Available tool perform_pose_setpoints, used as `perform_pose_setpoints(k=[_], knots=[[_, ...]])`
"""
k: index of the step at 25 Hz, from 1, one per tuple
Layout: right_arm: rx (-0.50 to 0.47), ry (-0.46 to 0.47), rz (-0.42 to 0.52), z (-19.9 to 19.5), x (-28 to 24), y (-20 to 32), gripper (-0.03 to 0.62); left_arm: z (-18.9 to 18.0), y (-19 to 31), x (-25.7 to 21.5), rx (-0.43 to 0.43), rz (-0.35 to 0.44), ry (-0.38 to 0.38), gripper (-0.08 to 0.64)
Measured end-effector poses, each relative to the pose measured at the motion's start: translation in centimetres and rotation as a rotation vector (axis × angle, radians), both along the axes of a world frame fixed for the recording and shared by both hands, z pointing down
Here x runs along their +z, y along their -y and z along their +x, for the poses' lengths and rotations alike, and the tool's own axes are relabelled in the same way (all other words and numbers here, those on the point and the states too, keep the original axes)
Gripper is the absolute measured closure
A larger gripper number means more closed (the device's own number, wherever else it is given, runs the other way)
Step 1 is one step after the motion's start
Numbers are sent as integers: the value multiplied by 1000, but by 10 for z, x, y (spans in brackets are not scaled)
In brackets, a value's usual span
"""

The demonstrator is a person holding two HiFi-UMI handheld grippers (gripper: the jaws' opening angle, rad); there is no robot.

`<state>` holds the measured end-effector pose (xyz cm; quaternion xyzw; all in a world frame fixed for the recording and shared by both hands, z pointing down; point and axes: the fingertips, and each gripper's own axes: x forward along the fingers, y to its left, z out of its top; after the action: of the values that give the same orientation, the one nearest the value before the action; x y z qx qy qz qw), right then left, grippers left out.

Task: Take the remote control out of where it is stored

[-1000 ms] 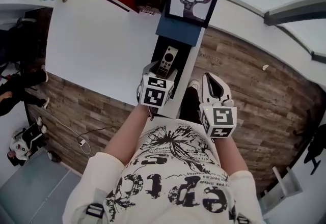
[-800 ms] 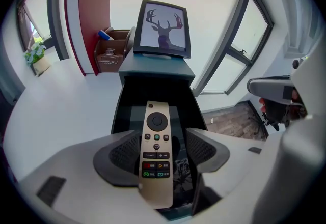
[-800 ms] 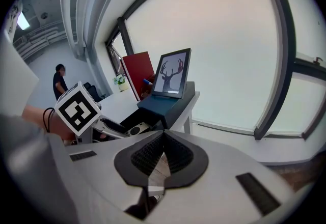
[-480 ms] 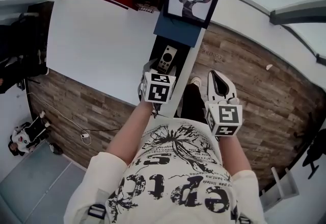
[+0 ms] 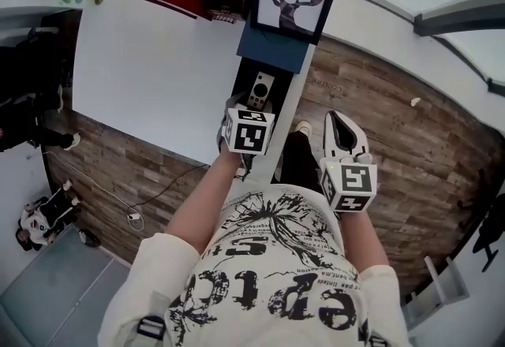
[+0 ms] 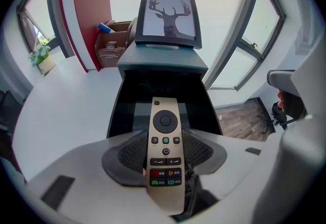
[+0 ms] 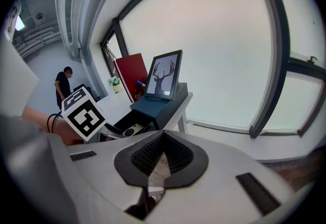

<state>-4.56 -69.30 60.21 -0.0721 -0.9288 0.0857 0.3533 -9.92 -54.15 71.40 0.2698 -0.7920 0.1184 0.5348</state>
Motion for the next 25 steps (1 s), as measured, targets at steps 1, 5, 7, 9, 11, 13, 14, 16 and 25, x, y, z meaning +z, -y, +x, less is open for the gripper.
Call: perform_pose_setpoints(k=[1,5,7,9,11,13,14,16,25], knots=[[3,0,2,1,-1,-1,591,0,0,0,1,-4,0,337],[6,3,5,4,-4,-8,591,1,0,0,35,-16,-7,341],[8,10,10,5,-7,-11,591,4,0,1,90,-24,-19,342],[13,17,17,7,-10,-15,591,9,0,-2,104,10,-45,342],[19,19,21,10,-13,-19,591,10,-2,-13,83,54,-52,342],[23,23,24,12,-17,-23,591,7,-5,-26,77,80,-16,342],[25,29,28,12,-19,-25,591,4,-5,-33,77,95,13,342],[32,44,36,11,-24,-28,591,-4,-3,-55,70,151,71,342],[58,170,65,-8,-74,-61,591,-15,16,-198,116,438,373,342]])
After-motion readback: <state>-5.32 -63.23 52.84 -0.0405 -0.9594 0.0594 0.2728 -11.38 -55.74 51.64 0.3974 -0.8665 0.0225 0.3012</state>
